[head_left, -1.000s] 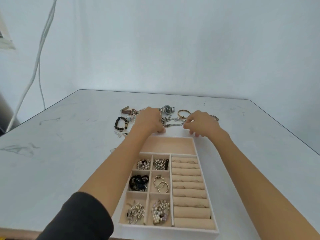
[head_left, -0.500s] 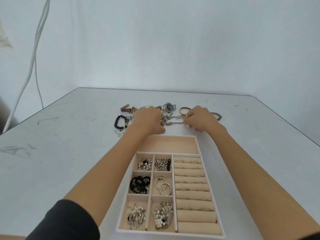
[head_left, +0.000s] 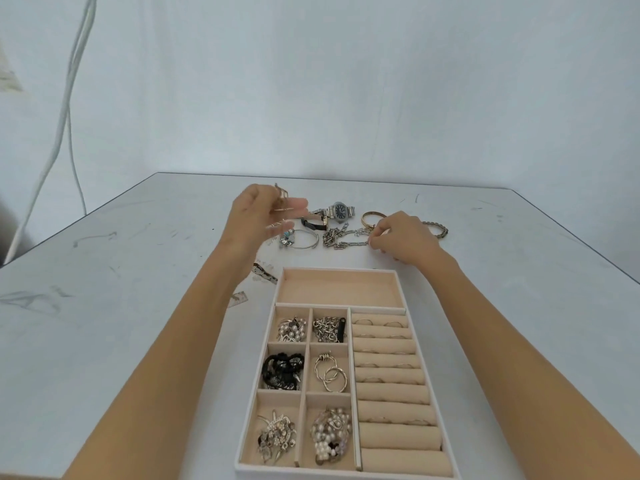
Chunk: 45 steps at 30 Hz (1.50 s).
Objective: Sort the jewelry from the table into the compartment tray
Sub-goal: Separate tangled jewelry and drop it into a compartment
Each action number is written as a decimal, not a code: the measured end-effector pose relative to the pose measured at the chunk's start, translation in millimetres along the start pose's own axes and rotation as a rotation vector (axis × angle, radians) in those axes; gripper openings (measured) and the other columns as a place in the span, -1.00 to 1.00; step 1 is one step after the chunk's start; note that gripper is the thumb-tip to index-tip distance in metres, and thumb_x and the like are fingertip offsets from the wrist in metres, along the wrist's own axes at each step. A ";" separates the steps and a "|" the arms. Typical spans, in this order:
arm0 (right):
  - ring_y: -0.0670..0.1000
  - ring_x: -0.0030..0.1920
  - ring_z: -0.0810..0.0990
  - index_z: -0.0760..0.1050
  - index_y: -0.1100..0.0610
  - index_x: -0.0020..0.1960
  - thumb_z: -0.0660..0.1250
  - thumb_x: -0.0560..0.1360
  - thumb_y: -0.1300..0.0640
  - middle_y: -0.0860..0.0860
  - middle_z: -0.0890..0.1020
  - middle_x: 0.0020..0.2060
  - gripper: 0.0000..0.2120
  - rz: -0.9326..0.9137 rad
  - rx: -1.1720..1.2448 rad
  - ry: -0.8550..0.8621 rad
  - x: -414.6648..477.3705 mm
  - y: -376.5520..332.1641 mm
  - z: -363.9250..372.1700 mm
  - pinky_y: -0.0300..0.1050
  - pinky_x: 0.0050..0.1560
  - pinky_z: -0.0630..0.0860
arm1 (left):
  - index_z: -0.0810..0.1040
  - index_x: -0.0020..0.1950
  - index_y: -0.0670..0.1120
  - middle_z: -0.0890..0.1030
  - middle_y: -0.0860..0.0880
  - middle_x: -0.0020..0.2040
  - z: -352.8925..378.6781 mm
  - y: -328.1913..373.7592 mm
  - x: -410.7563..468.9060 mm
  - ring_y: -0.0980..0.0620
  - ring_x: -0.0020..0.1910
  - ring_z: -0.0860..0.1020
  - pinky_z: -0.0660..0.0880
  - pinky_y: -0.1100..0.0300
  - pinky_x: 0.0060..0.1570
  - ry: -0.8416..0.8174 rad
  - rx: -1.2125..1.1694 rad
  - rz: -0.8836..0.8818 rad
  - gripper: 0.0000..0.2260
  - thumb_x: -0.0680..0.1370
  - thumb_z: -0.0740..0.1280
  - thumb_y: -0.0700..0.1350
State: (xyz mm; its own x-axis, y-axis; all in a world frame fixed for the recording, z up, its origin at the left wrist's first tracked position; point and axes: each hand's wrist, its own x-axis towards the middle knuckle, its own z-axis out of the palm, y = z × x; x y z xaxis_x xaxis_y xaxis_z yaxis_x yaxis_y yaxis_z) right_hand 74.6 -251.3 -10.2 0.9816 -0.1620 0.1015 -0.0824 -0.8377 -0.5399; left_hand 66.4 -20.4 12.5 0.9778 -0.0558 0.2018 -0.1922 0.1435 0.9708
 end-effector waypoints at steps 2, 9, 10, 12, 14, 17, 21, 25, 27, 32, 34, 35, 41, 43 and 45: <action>0.08 -0.26 0.56 0.62 0.09 -0.15 0.32 0.38 0.19 0.00 0.61 -0.29 -0.89 -0.009 -0.003 -0.002 0.5 -2.9 -0.3 -0.04 -0.11 0.55 | 0.38 0.00 -0.16 0.65 -0.07 -0.18 -5.7 8.4 0.9 -0.05 -0.21 0.66 0.59 -0.03 0.03 0.061 -0.127 0.012 -0.90 0.63 0.11 -0.16; 0.10 -0.15 0.63 0.61 0.01 -0.15 0.32 0.41 0.17 0.00 0.65 -0.14 -0.89 -0.116 -0.091 0.017 2.9 -46.3 5.2 -0.17 -0.20 0.42 | 0.35 0.07 -0.07 0.47 0.01 -0.25 -23.3 19.3 -1.3 0.08 -0.47 0.21 0.38 0.32 -0.45 0.224 -0.075 0.132 -0.90 0.60 0.10 -0.21; 0.11 -0.12 0.63 0.62 0.03 -0.13 0.32 0.40 0.18 0.01 0.64 -0.11 -0.88 -0.133 -0.110 0.013 4.5 -54.7 6.8 -0.16 -0.18 0.43 | 0.37 0.14 -0.06 0.48 0.02 -0.25 -25.6 19.3 -1.6 0.08 -0.47 0.21 0.37 0.34 -0.45 0.224 -0.065 0.138 -0.84 0.60 0.09 -0.22; 0.11 -0.05 0.62 0.62 0.04 -0.05 0.32 0.41 0.19 0.03 0.64 -0.05 -0.84 -0.164 -0.189 -0.024 9.8 -66.7 10.9 -0.15 -0.14 0.42 | 0.42 0.22 -0.07 0.47 0.04 -0.23 -30.0 18.4 -2.4 0.11 -0.45 0.26 0.38 0.34 -0.41 0.199 -0.033 0.153 -0.76 0.62 0.08 -0.23; 0.09 0.07 0.58 0.59 0.04 0.09 0.38 0.42 0.14 0.01 0.60 0.06 -0.76 -0.170 -0.310 -0.126 13.7 -72.0 14.9 -0.15 -0.11 0.35 | 0.47 0.21 -0.08 0.47 0.05 -0.20 -33.2 15.1 -2.7 0.13 -0.43 0.31 0.35 0.30 -0.36 0.171 0.014 0.169 -0.74 0.63 0.06 -0.24; 0.07 0.13 0.54 0.54 0.07 0.19 0.46 0.40 0.05 0.02 0.56 0.11 -0.62 -0.161 -0.351 -0.239 18.4 -68.5 19.9 -0.15 -0.08 0.33 | 0.51 0.17 -0.09 0.47 0.06 -0.20 -34.8 11.9 -1.4 0.13 -0.41 0.34 0.33 0.29 -0.35 0.184 0.041 0.163 -0.73 0.63 0.06 -0.25; 0.07 0.05 0.55 0.57 0.12 0.16 0.50 0.38 0.11 0.06 0.57 0.03 -0.64 -0.198 -0.287 -0.195 22.8 -62.6 24.2 -0.18 -0.14 0.34 | 0.53 0.13 -0.08 0.48 0.04 -0.21 -33.7 11.6 -0.8 0.14 -0.43 0.34 0.32 0.29 -0.35 0.185 0.047 0.160 -0.73 0.63 0.06 -0.25; 0.04 -0.09 0.48 0.58 0.19 0.07 0.47 0.42 0.15 0.05 0.52 -0.10 -0.74 -0.244 -0.306 -0.198 25.5 -57.4 21.3 -0.17 -0.29 0.34 | 0.53 0.13 -0.10 0.48 0.02 -0.22 -31.2 9.5 -0.9 0.13 -0.44 0.33 0.32 0.31 -0.38 0.188 0.056 0.155 -0.74 0.64 0.06 -0.26; 0.04 -0.09 0.48 0.56 0.21 0.07 0.42 0.46 0.08 0.08 0.54 -0.09 -0.75 -0.263 -0.361 -0.239 26.0 -54.4 17.0 -0.16 -0.24 0.36 | 0.53 0.14 -0.12 0.48 0.02 -0.22 -30.8 9.1 -0.7 0.12 -0.43 0.33 0.34 0.32 -0.38 0.196 0.059 0.152 -0.74 0.63 0.07 -0.26; 0.09 -0.20 0.37 0.34 0.20 -0.32 0.21 0.53 0.07 0.07 0.39 -0.29 -0.70 -0.320 -0.567 -0.236 25.9 -43.4 19.0 -0.13 -0.34 0.24 | 0.52 0.16 -0.11 0.50 0.03 -0.21 -31.3 7.2 0.0 0.13 -0.43 0.35 0.38 0.34 -0.36 0.182 0.079 0.155 -0.74 0.64 0.07 -0.24; 0.05 -0.31 0.29 0.22 0.14 -0.36 0.15 0.54 0.09 0.02 0.30 -0.37 -0.67 -0.349 -0.436 -0.182 25.6 -38.5 21.7 -0.11 -0.35 0.19 | 0.53 0.14 -0.10 0.50 0.03 -0.21 -30.8 5.5 0.4 0.15 -0.44 0.36 0.35 0.32 -0.36 0.174 0.089 0.158 -0.74 0.65 0.07 -0.24; 0.02 -0.37 0.23 0.17 0.12 -0.37 0.13 0.55 0.11 0.02 0.26 -0.41 -0.67 -0.335 -0.264 -0.150 24.8 -36.7 21.8 -0.10 -0.36 0.15 | 0.53 0.14 -0.10 0.50 0.03 -0.21 -30.2 4.6 0.7 0.15 -0.45 0.36 0.34 0.31 -0.37 0.172 0.095 0.155 -0.74 0.65 0.07 -0.24; 0.03 -0.27 0.67 0.33 0.15 -0.13 0.01 0.61 0.12 0.04 0.68 -0.30 -0.79 -0.022 1.023 -0.058 15.5 -44.3 -5.5 -0.10 -0.18 0.43 | 0.53 0.13 -0.10 0.50 0.04 -0.23 -29.2 1.8 0.7 0.11 -0.43 0.33 0.30 0.32 -0.40 0.176 0.119 0.142 -0.74 0.64 0.06 -0.24; 0.04 -0.44 0.60 0.29 0.11 -0.20 0.03 0.60 0.15 0.02 0.59 -0.44 -0.78 0.028 1.387 -0.030 14.4 -49.6 -20.1 -0.10 -0.26 0.50 | 0.53 0.13 -0.09 0.50 0.03 -0.22 -29.3 1.4 0.5 0.11 -0.43 0.33 0.30 0.32 -0.40 0.175 0.120 0.146 -0.75 0.64 0.06 -0.23; -0.02 -0.58 0.37 0.27 0.09 -0.26 0.05 0.59 0.15 -0.01 0.43 -0.50 -0.75 0.030 1.596 -0.008 12.7 -58.6 -36.9 -0.22 -0.43 0.42 | 0.53 0.12 -0.09 0.50 0.03 -0.22 -29.4 1.3 0.6 0.11 -0.44 0.33 0.30 0.32 -0.40 0.176 0.128 0.148 -0.75 0.64 0.06 -0.23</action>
State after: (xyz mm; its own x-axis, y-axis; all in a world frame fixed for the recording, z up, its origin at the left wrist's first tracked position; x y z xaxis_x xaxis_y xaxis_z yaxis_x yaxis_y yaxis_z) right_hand 85.5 -223.5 53.5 0.9842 -0.1610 0.0737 0.1511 0.5462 -0.8239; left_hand 69.2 8.7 10.1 0.9355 0.1306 0.3284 -0.3326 0.0108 0.9430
